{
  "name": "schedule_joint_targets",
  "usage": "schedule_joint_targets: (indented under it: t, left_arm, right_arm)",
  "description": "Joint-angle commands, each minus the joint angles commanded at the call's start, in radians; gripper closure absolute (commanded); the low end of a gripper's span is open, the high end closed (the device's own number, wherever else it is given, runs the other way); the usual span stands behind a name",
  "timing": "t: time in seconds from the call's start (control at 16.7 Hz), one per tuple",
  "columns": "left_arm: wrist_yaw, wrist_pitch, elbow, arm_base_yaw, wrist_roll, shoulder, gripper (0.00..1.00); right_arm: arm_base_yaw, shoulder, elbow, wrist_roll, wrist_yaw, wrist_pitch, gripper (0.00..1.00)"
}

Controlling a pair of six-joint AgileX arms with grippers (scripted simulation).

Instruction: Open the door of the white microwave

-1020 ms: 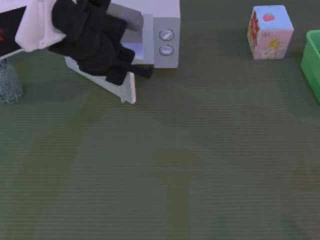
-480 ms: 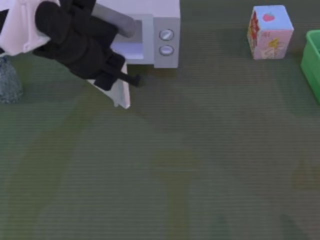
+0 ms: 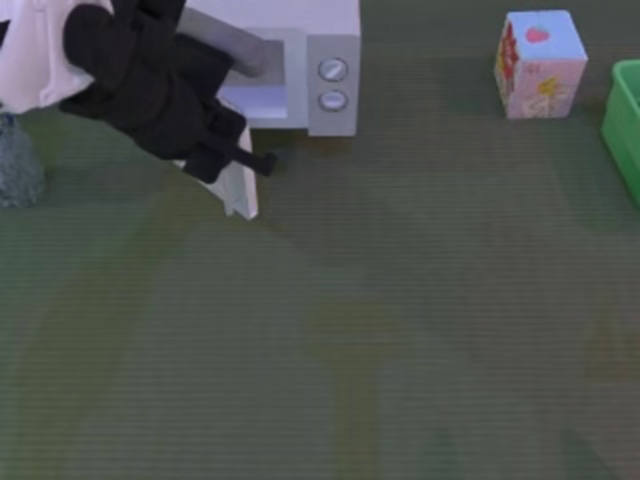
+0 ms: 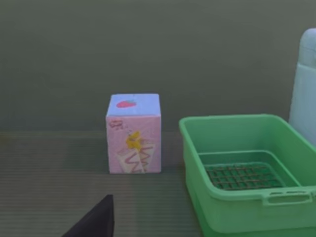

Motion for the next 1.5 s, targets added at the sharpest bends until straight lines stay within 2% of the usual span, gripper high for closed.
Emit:
schedule_joint_targets:
  t: [1.08,1.26,1.5]
  left_arm:
    - [0.0,0.0,0.0,0.0,0.0,0.0,1.0]
    - [0.014,-0.002,-0.005,0.001,0.012,-0.003,1.0]
    - [0.059,-0.016,-0.034,0.04,0.106,-0.027,1.0]
  right_arm:
    - [0.0,0.0,0.0,0.0,0.0,0.0,0.0]
    - [0.0,0.0,0.0,0.0,0.0,0.0,0.0]
    - [0.0,0.0,0.0,0.0,0.0,0.0,0.0]
